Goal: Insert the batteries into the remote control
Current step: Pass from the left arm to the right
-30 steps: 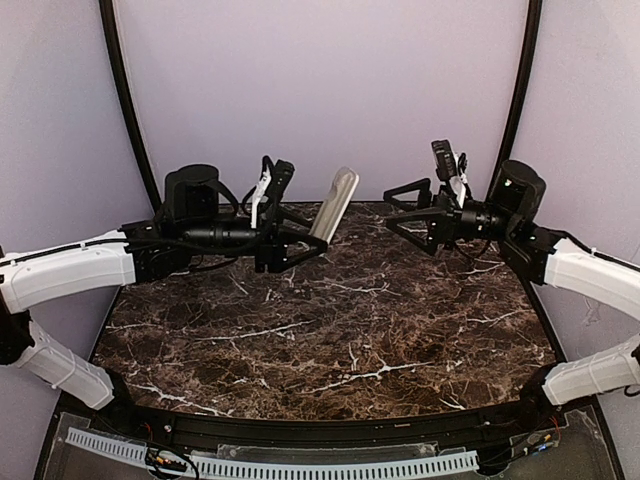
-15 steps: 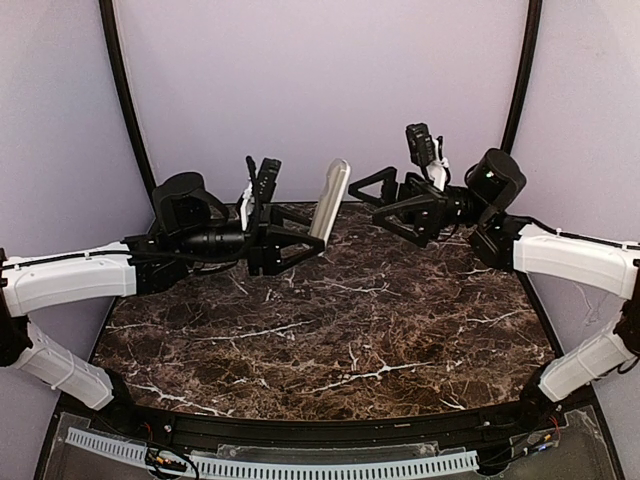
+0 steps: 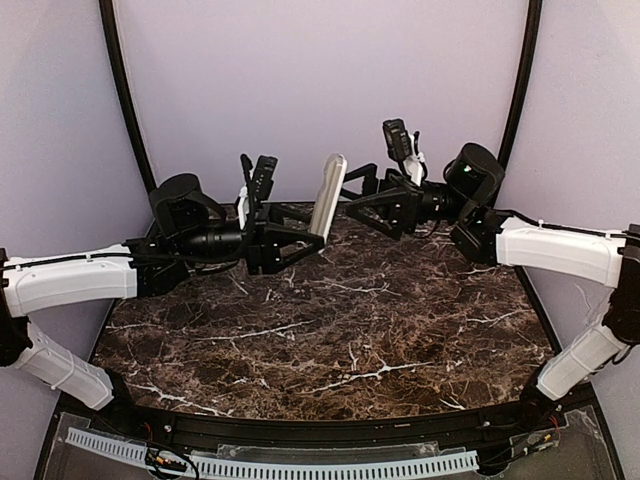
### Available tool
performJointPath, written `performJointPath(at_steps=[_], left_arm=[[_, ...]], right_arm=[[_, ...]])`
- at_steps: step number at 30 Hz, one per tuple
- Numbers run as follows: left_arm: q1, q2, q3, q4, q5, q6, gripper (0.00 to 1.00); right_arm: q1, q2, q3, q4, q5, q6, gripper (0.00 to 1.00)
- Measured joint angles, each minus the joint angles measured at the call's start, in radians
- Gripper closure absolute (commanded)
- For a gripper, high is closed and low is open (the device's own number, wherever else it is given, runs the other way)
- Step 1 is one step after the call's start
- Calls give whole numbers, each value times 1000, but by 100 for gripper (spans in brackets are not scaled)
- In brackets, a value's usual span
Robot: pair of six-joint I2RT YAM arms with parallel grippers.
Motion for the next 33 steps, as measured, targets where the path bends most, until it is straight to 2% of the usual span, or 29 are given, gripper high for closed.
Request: performJointPath(at_steps=[10, 18, 25, 28, 32, 33], left_arm=[[-3, 0, -19, 11, -35, 0, 76], [-3, 0, -32, 10, -66, 8, 76], [-3, 0, -34, -10, -94, 30, 75], [-3, 0, -34, -16, -105, 27, 68], [-3, 0, -34, -17, -117, 29, 47], [-3, 0, -34, -20, -121, 31, 40]], right_arm=[[22, 35, 39, 0, 26, 5, 14], [27, 67, 64, -10, 28, 28, 31], [27, 93, 79, 12, 2, 79, 52], [26, 100, 79, 26, 1, 74, 59], [26, 101, 79, 29, -1, 70, 66], [26, 101, 79, 26, -1, 67, 67]])
